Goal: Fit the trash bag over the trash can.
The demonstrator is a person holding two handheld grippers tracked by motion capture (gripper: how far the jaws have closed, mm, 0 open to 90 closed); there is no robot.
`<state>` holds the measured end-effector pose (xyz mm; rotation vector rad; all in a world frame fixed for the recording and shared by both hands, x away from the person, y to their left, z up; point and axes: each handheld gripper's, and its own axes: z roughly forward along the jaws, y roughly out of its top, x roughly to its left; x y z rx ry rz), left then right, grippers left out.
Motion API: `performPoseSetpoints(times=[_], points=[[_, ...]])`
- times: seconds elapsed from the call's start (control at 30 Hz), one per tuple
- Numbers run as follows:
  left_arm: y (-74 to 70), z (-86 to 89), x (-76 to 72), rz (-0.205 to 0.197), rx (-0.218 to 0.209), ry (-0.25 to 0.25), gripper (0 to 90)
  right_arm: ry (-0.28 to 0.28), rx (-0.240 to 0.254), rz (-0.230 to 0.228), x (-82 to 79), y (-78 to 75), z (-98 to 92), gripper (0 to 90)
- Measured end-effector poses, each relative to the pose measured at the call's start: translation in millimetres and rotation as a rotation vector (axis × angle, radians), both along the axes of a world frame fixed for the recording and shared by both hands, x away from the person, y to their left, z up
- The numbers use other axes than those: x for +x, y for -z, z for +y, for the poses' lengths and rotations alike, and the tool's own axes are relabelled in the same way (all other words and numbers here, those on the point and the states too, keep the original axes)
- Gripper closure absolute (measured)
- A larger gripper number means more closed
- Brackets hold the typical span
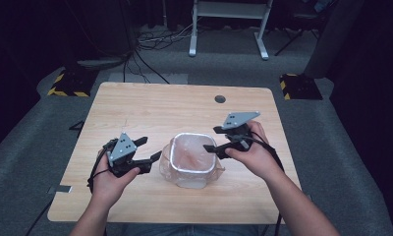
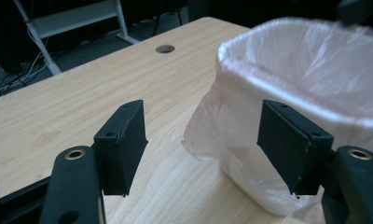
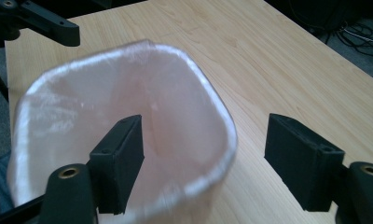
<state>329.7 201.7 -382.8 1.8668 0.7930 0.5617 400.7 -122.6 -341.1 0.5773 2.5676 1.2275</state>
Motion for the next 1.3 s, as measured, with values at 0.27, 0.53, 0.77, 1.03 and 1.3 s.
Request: performPoseSetpoints(times=[0.27,0.53,0.77,1.03,1.3], points=[[-7.1,-19.7,6.9,0.019,-0.003,0.022,31.7,-0.043,-0.07,0.013,16.9,5.8,50.8,25.2],[-2.1,-36.9,13.7,0.057,0.017,0.058,32.7,-0.008,-0.182,0.025,25.0,22.6,81.0,24.7],[-2.8,-44.3,14.3,0.09,0.051,0.088,38.0,0.113,-0.325,-0.031,28.6,31.7,87.0,29.1],[0.2,-48.2,14.2,0.116,0.045,0.1,38.9,0.144,-0.495,-0.051,30.1,37.6,85.7,30.3],[-0.1,-46.9,12.6,0.073,0.028,0.092,35.2,0.119,-0.504,-0.016,32.0,41.9,82.2,28.7]])
